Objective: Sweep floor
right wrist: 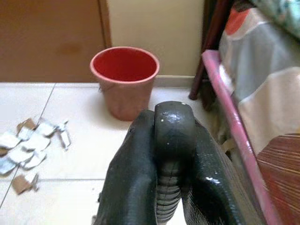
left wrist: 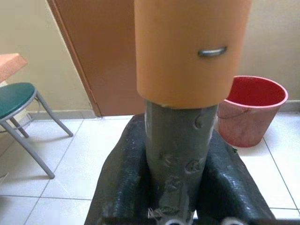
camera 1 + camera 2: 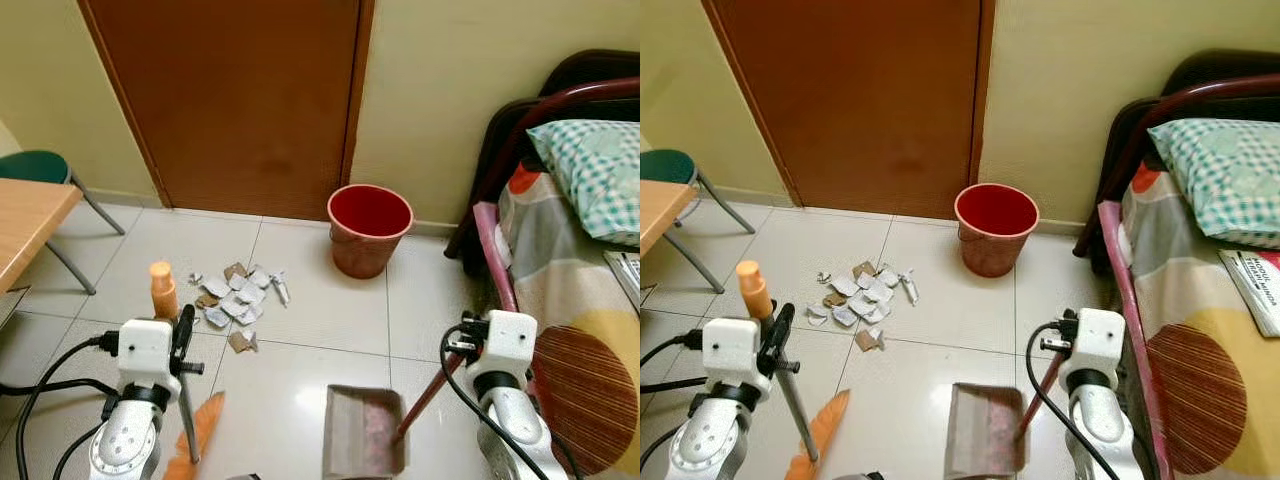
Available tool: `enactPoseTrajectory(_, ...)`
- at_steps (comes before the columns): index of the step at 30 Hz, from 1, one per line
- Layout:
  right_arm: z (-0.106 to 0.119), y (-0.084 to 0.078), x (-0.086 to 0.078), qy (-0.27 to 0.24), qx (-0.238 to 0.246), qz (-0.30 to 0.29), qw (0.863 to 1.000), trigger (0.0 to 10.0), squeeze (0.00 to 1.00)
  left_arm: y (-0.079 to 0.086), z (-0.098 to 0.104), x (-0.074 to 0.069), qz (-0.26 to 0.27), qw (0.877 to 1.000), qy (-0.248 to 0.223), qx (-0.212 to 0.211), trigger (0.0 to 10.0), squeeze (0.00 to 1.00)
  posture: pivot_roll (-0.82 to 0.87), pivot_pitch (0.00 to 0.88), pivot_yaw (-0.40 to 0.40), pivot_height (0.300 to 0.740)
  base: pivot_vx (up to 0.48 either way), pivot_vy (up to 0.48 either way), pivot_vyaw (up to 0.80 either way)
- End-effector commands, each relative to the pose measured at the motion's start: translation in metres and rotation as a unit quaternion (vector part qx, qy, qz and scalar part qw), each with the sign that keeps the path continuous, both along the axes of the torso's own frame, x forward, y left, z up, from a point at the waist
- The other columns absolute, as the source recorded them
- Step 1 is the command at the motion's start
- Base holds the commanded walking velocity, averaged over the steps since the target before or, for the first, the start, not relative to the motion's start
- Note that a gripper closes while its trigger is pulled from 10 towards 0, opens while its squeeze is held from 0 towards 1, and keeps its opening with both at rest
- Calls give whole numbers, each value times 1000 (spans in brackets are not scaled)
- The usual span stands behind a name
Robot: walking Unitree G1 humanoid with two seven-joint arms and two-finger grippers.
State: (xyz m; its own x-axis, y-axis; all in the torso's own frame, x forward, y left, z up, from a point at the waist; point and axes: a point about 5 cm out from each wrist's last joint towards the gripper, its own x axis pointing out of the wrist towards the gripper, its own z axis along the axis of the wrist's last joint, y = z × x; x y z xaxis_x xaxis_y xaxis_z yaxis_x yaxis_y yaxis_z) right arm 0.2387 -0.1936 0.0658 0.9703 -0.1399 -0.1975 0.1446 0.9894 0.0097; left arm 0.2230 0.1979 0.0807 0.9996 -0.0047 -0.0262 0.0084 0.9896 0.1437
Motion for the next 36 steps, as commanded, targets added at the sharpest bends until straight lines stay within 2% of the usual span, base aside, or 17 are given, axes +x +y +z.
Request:
enactPoseTrajectory(1,3,0,0,-10,-2,9,1000,10000,0,0,3,0,-5,1000,-7,4,10000,0,65,118,-18,740,390,0,0)
enactPoseTrajectory(9,14,1,14,-32,1,21,999,10000,0,-3,7,6,-6,1000,-18,-3,10000,0,63,112,-20,740,390,0,0)
enactPoseTrajectory(26,11,0,19,-28,-5,29,999,10000,0,-3,12,12,-6,1000,-28,-6,10000,0,61,114,-20,740,398,0,0)
enactPoseTrajectory(36,6,1,20,-23,-5,29,999,10000,0,-3,11,12,-1,1000,-28,-3,10000,0,62,118,-10,740,361,302,0)
